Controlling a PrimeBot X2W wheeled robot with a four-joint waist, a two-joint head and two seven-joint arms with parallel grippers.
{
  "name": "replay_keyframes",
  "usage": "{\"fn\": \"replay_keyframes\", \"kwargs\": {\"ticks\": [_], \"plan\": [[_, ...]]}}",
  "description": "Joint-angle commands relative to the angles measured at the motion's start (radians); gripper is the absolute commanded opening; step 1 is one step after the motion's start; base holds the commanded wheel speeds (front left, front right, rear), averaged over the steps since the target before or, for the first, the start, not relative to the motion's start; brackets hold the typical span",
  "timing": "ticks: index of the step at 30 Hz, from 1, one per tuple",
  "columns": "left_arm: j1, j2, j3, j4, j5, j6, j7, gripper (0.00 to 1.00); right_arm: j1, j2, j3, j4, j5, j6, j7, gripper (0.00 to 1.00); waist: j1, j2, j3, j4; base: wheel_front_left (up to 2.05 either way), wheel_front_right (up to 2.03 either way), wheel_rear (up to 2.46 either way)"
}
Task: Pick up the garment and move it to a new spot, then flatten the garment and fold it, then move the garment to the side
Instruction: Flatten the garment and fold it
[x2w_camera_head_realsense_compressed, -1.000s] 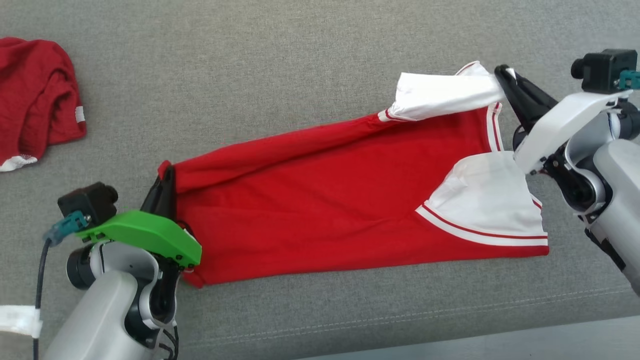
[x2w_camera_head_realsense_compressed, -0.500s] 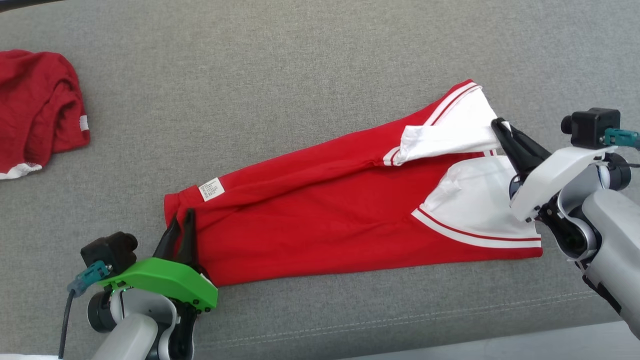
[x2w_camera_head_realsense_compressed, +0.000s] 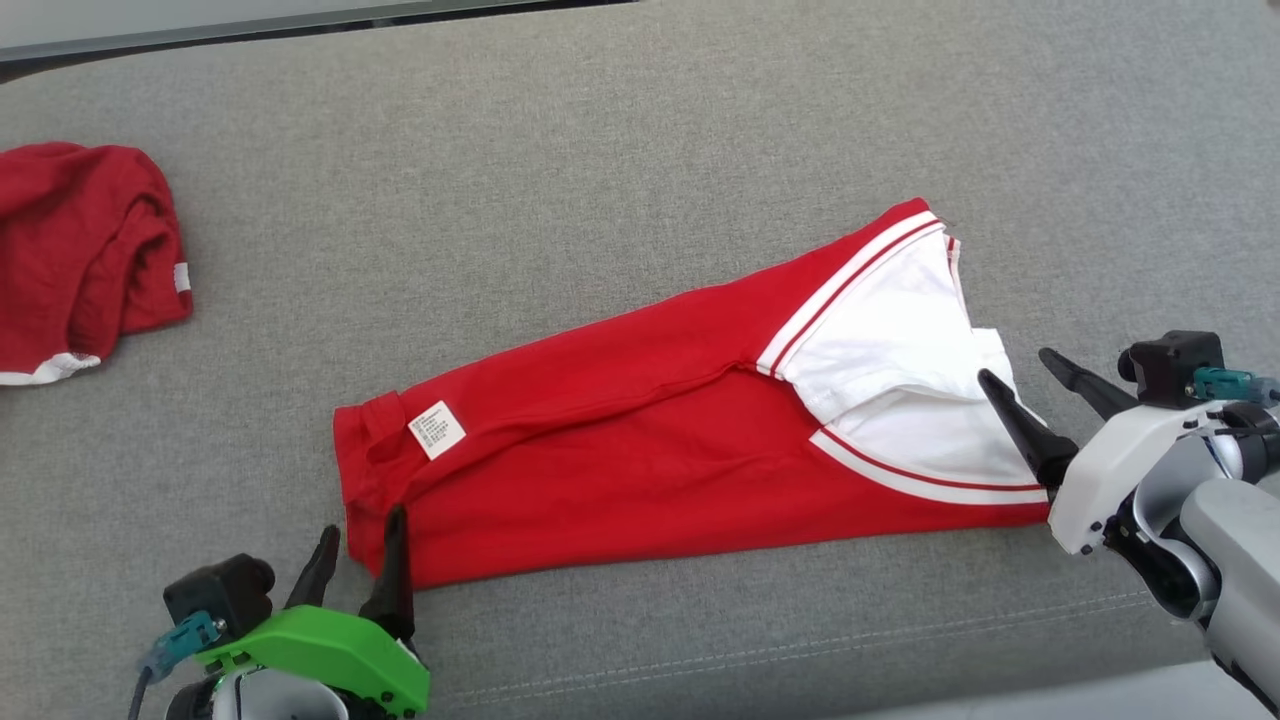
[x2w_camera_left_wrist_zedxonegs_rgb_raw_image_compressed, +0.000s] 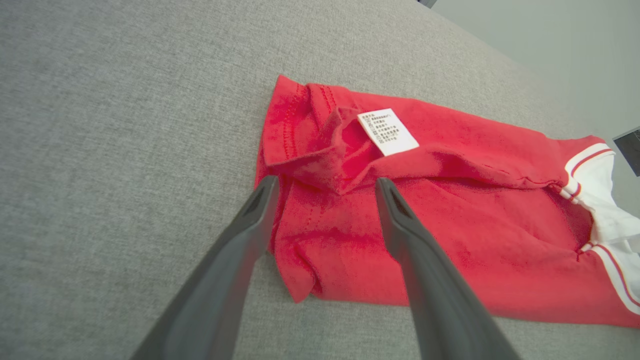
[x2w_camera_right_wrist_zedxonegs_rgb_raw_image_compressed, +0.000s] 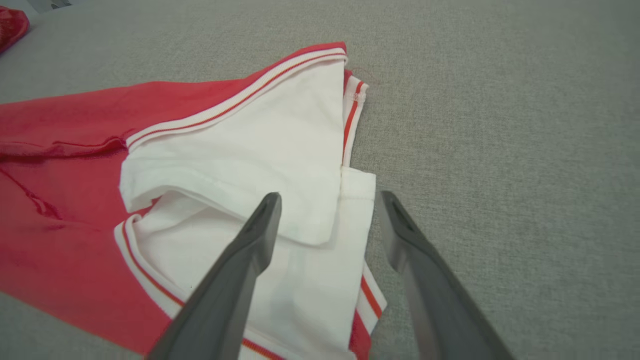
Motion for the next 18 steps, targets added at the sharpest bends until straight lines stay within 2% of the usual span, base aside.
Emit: {"fn": "replay_keyframes", "kwargs": {"ticks": [1, 9, 18], "plan": [[0.021, 0.016, 0.0, -0.006, 0.015, 0.015, 0.005, 1.0, 0.018, -0.006, 0.002, 0.003, 0.004, 0.0, -0.008, 1.0, 0.0001, -0.0001, -0.011, -0.004, 0.0, 0.0, 0.0], [0.11, 0.046, 0.026, -0.059, -0.005, 0.066, -0.005, 1.0, 0.062, -0.034, -0.017, -0.006, 0.015, 0.0, -0.007, 1.0, 0.0001, -0.0001, -0.056, -0.006, 0.0, 0.0, 0.0], [0.07, 0.046, -0.002, -0.123, 0.062, 0.083, -0.034, 1.0, 0.079, -0.048, -0.081, -0.037, 0.007, 0.0, 0.03, 1.0, 0.0001, -0.0001, -0.115, 0.017, 0.0, 0.0, 0.0]]}}
